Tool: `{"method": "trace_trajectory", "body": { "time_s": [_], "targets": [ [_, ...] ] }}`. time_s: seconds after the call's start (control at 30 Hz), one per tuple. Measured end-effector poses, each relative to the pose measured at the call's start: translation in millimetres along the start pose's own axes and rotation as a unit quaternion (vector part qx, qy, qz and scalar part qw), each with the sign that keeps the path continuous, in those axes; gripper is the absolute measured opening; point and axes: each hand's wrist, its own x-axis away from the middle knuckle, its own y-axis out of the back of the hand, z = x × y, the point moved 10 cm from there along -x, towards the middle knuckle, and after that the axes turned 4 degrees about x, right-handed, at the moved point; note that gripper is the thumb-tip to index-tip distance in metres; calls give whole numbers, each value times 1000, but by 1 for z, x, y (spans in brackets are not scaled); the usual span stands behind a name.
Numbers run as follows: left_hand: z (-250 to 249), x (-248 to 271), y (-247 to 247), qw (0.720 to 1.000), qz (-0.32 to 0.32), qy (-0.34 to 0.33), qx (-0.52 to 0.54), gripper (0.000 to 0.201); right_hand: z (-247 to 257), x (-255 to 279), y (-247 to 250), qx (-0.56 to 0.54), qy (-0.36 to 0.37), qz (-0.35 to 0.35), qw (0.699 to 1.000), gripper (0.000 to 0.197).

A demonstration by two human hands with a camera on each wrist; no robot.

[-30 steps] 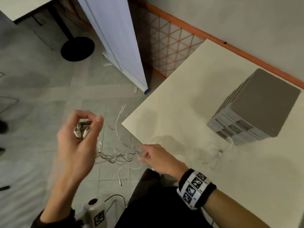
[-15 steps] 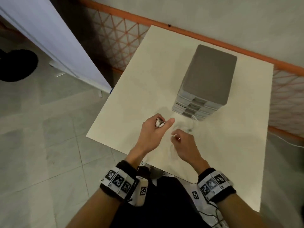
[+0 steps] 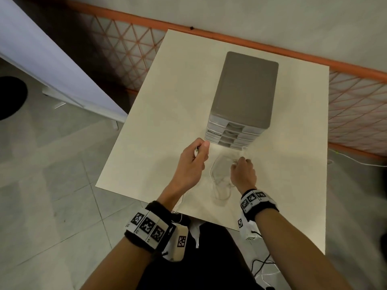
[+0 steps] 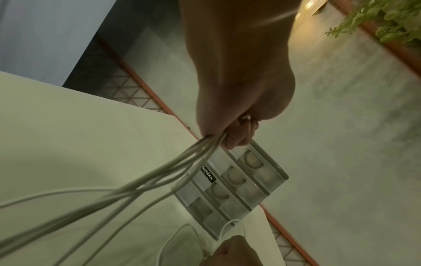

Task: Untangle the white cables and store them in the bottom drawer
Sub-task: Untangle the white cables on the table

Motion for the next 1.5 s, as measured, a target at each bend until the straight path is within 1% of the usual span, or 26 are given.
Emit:
{"method": "trace_trajectory", "body": {
  "time_s": [0.1, 0.13, 0.2, 0.23, 0.3, 0.4, 0.47, 0.53, 0.6, 0.73, 0.77, 0.83, 0.93, 1.0, 1.1, 1.2, 1.27, 1.3, 1.37, 1.43, 1.5],
  "targets": [
    [1, -2, 4, 1000, -15, 9, -4, 35, -2, -6, 1, -12, 3, 24, 1000, 25],
    [1, -2, 6, 1000, -21, 15, 2, 35, -5, -7, 5, -33, -2, 30, 999, 23],
    [1, -3, 10, 999, -28, 22, 13, 35, -9, -2, 23, -125, 10, 23, 992, 14],
    [-1, -3, 11, 999, -29, 18, 8, 34, -7, 5, 37, -184, 29, 13, 982, 12],
    [-10, -2, 10, 1000, -24, -5, -9, 33, 3, 28, 74, -286, 84, -9, 954, 16],
    [-34, 0, -8, 999, 6, -38, 2, 28, 32, 68, 128, -414, 168, -23, 894, 20],
    [-46, -1, -23, 999, 24, -41, 17, 24, 53, 90, 153, -448, 216, -25, 867, 19],
    [-52, -2, -36, 998, 43, -39, 28, 25, 73, 108, 169, -447, 260, -32, 855, 21],
    [-54, -1, -44, 997, 56, -39, 35, 27, 86, 119, 177, -448, 283, -42, 847, 27],
    [-59, 0, -41, 997, 39, -70, 21, 32, 95, 125, 174, -467, 260, -63, 843, 23],
    [-60, 1, -39, 996, 29, -77, 22, 28, 96, 126, 172, -475, 251, -63, 841, 23],
    [-62, 4, -30, 996, 4, -82, 20, 23, 101, 128, 166, -467, 246, -61, 847, 22],
    [-71, 8, -10, 994, -60, -93, 20, 28, 112, 138, 155, -419, 271, -60, 864, 17],
    [-73, 8, 1, 992, -86, -86, 41, 32, 117, 146, 146, -389, 291, -57, 872, 12],
    [-68, 11, 10, 989, -116, -66, 63, 36, 123, 150, 142, -382, 312, -42, 869, 10],
    [-69, 15, 8, 987, -113, -77, 84, 27, 128, 148, 148, -381, 318, -58, 867, 13],
    [-74, 14, 4, 987, -98, -97, 79, 20, 128, 147, 149, -374, 311, -74, 871, 13],
    [-75, 13, 4, 987, -97, -105, 71, 20, 128, 147, 149, -373, 310, -78, 871, 13],
    [-77, 13, 11, 985, -117, -108, 68, 23, 131, 150, 147, -389, 315, -57, 864, 9],
    [-76, 12, 24, 980, -150, -94, 91, 29, 133, 153, 140, -390, 326, -21, 861, 8],
    [-78, 10, 44, 969, -191, -81, 132, 36, 133, 154, 126, -347, 347, 12, 871, 10]
  ]
}}
